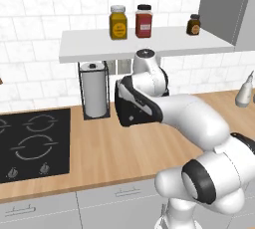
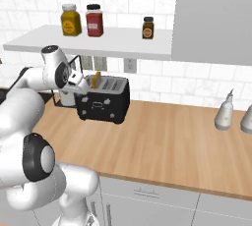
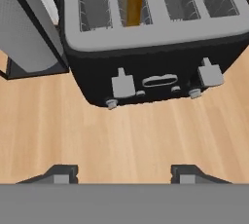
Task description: Start the toaster. Once the lever pops up, take the bread to the plate on the dining counter.
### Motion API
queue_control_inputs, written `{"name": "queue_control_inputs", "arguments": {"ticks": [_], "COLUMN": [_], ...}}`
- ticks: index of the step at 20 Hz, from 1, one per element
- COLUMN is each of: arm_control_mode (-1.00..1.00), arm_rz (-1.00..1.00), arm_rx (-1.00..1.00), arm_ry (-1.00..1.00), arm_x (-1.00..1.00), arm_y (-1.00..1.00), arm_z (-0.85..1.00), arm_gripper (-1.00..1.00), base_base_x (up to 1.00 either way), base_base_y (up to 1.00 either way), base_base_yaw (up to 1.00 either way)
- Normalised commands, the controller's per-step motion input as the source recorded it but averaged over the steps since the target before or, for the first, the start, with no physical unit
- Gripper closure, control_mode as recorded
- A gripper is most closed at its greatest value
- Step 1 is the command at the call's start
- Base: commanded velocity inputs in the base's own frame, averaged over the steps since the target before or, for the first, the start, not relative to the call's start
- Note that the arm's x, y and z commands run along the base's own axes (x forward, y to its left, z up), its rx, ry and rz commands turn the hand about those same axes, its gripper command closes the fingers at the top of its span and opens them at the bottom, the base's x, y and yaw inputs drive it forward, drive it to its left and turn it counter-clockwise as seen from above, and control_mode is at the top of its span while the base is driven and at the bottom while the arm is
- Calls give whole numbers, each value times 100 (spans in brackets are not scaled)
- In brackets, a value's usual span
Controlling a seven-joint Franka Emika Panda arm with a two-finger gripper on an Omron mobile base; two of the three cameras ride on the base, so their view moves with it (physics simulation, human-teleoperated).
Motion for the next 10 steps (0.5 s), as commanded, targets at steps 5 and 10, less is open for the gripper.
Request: {"name": "queue_control_inputs", "arguments": {"ticks": [5,10], "arm_control_mode": [-100,-100], "arm_rz": [1,0], "arm_rx": [-3,-1], "arm_ry": [-2,-4], "arm_x": [21,6], "arm_y": [-2,-8], "arm_z": [-19,-14], "arm_gripper": [100,100], "base_base_x": [0,0], "base_base_y": [0,0], "base_base_yaw": [0,0]}}
